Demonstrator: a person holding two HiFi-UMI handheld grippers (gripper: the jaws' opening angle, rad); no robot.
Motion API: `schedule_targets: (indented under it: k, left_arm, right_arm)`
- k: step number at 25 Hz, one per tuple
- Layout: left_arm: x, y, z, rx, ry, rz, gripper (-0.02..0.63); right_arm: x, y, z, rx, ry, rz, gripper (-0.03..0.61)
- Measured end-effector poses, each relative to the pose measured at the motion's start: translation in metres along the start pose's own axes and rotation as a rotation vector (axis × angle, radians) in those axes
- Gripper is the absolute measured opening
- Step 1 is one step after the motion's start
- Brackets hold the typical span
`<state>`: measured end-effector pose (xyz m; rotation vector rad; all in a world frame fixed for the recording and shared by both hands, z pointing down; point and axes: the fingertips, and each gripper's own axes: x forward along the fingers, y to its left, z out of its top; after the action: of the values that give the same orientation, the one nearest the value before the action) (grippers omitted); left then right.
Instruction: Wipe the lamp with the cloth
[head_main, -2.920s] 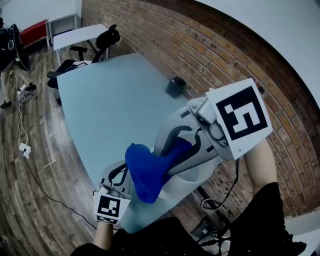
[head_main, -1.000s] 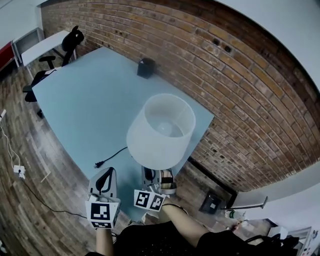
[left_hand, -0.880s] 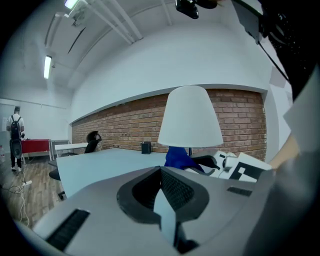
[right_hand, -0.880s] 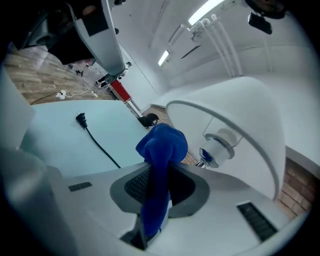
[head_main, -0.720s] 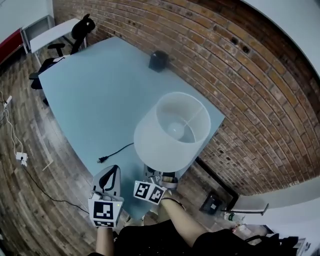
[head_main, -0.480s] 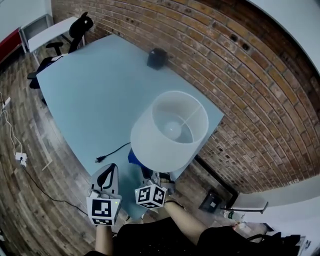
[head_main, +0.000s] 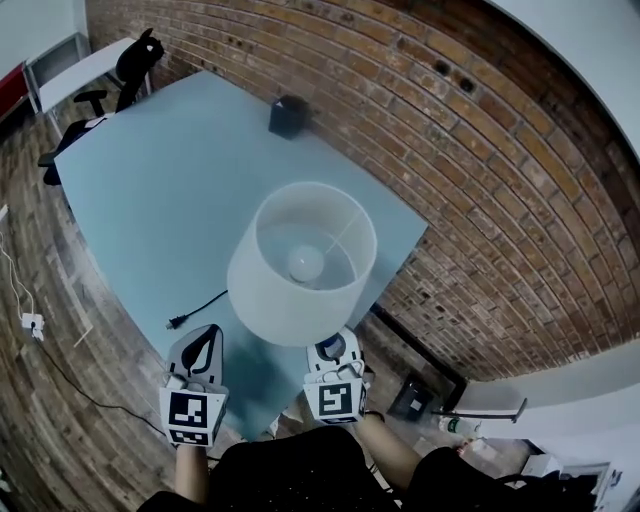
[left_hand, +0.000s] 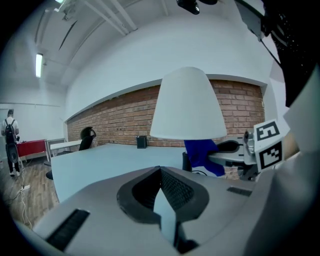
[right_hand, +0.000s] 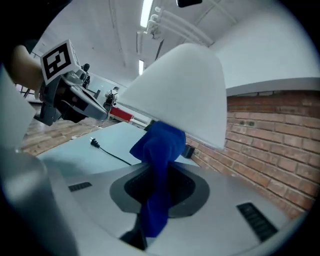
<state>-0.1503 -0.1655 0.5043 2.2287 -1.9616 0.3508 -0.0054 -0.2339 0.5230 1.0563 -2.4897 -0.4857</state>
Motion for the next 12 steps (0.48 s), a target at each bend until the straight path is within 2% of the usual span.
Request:
schedule_targets:
  k: [3,8,10,12]
  left_arm:
    - [0.005,-0.011,-0.001,0.004,0.005,-0.023,0.008]
    - [0.011,-0.018,-0.002,0.007,0.013,-0.050,0.008]
    - [0.012,-0.020,-0.002,0.014,0.017,-0.056,0.009]
    - [0.013,-0.023,-0.003,0.021,0.021,-0.061,0.009]
  right_arm:
    - [0.020,0.009,-0.017,0.020,0.063,0.115,0.061]
    - [0.030,0.032,-0.072,0.052,0.282,0.244,0.061]
    - [0.025,0.036,-0.078,0.104,0.285,0.308,0.061]
    - [0.018,0.032,-0.076,0.180,0.237,0.371,0.061]
